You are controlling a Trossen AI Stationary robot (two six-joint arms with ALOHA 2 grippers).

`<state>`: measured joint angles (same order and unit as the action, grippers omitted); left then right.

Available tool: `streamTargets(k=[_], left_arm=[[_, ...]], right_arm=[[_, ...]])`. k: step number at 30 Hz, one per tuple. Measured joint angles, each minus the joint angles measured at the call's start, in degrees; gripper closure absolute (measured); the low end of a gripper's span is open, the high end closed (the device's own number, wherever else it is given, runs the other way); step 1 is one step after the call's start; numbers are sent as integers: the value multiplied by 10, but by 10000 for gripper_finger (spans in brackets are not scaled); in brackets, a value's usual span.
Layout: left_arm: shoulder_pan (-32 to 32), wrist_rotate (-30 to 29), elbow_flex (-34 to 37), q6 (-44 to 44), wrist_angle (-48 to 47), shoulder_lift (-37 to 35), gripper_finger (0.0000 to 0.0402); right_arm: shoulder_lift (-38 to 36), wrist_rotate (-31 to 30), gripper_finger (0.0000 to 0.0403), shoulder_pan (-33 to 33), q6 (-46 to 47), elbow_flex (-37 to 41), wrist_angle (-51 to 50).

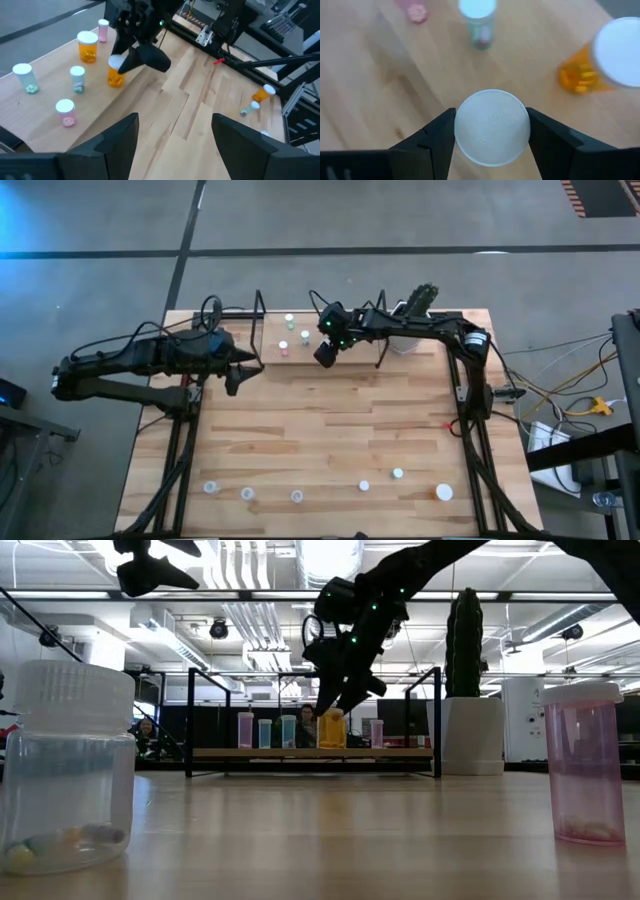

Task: Pick and place medicine bottles onto shelf by color
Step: Put the left orange pill bottle on the shelf

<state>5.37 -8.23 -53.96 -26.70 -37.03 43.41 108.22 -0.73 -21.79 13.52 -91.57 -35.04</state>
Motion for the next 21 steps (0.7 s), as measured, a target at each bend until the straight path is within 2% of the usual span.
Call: streamTargets(k=[13,21], left_arm=[[0,3,0,0,1,46,166],[0,8,0,-1,1,47,166]], right_arm=[[-3,-49,194,-28,57,0,-35],[-17,-114,181,-33,62,1,-97]])
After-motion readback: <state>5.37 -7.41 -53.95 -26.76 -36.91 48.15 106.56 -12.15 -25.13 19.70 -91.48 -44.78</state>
